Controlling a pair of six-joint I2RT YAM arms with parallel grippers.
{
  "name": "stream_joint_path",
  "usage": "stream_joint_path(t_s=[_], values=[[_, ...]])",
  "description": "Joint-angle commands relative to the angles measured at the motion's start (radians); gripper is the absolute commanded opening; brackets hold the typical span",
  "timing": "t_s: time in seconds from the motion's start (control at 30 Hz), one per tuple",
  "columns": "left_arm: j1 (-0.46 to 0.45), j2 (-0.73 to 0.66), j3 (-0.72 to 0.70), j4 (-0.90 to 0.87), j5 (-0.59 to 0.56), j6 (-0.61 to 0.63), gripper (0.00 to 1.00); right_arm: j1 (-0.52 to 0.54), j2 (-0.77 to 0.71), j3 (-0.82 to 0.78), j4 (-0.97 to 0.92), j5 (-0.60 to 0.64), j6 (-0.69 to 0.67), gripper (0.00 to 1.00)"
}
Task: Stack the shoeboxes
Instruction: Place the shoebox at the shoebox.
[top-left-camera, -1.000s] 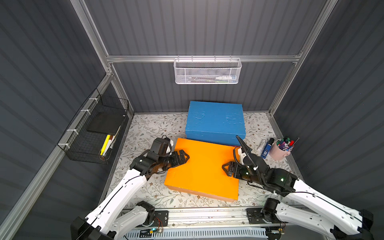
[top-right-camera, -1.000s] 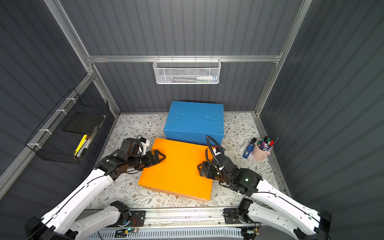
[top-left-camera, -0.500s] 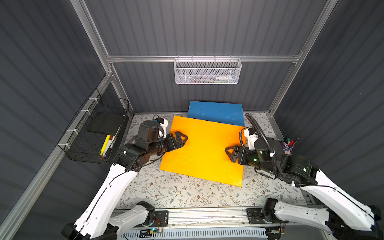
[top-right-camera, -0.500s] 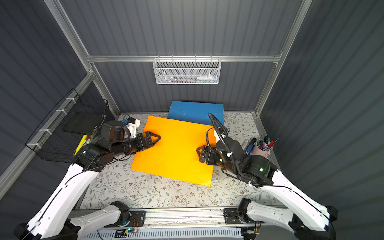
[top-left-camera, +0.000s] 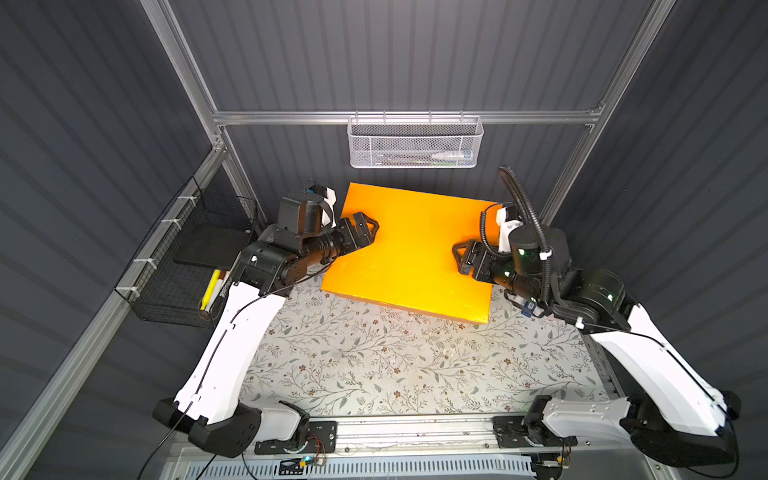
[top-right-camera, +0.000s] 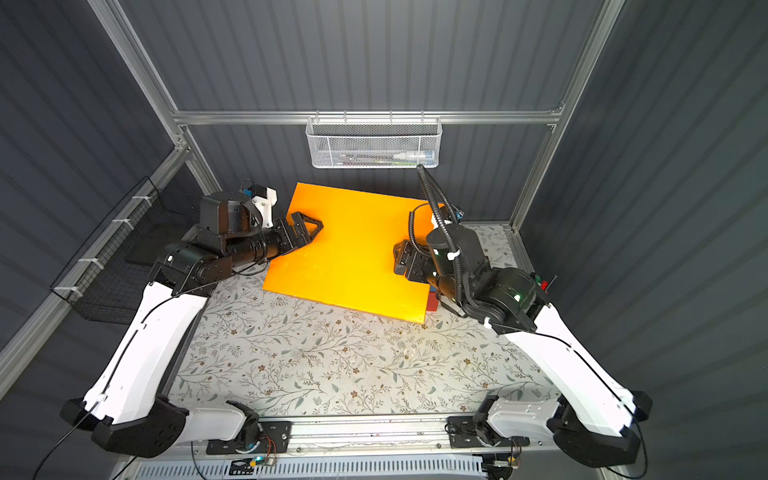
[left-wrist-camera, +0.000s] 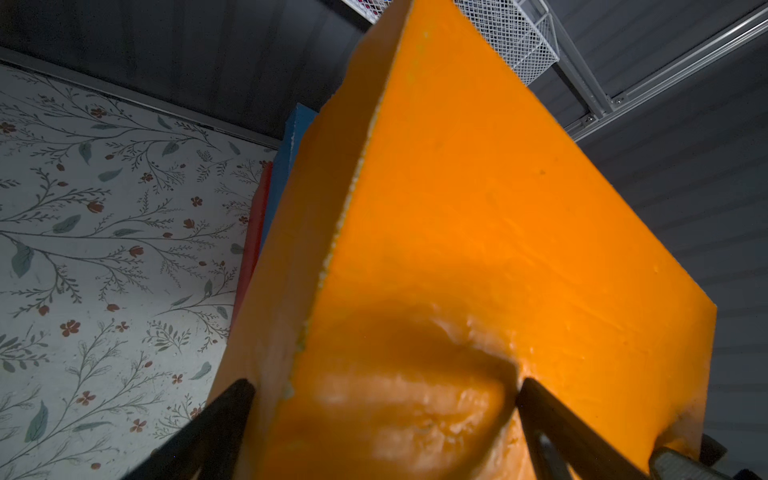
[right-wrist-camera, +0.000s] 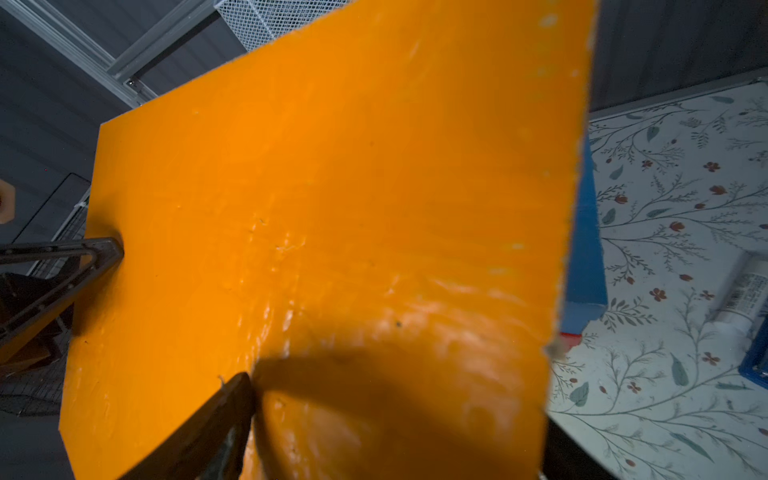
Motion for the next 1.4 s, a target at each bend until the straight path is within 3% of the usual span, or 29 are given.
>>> stream_joint_path(t_s=[0.0, 0.27, 0.57, 0.93, 1.37], values=[[-0.083, 0.084, 0.049, 0.119, 0.279, -0.06, 0.99, 0.025, 0.145, 0.065, 0.276, -0.355, -0.027, 0.85], [-0.081, 0.267, 0.221, 0.084, 0.214, -0.009, 0.99, -0.125, 0.265, 0.164, 0.306, -0.491, 0.002, 0.85], [-0.051, 0.436, 0.363, 0.047, 0.227, 0.023, 0.99, -0.231, 0.384, 0.28, 0.269, -0.537, -0.004, 0.86], [0.047, 0.463, 0.286, 0.105, 0.286, -0.009, 0.99, -0.328, 0.475, 0.315, 0.23, -0.553, -0.019, 0.85], [0.115, 0.512, 0.251, 0.115, 0.312, -0.012, 0.99, -0.465, 0.514, 0.25, 0.214, -0.549, -0.023, 0.87]])
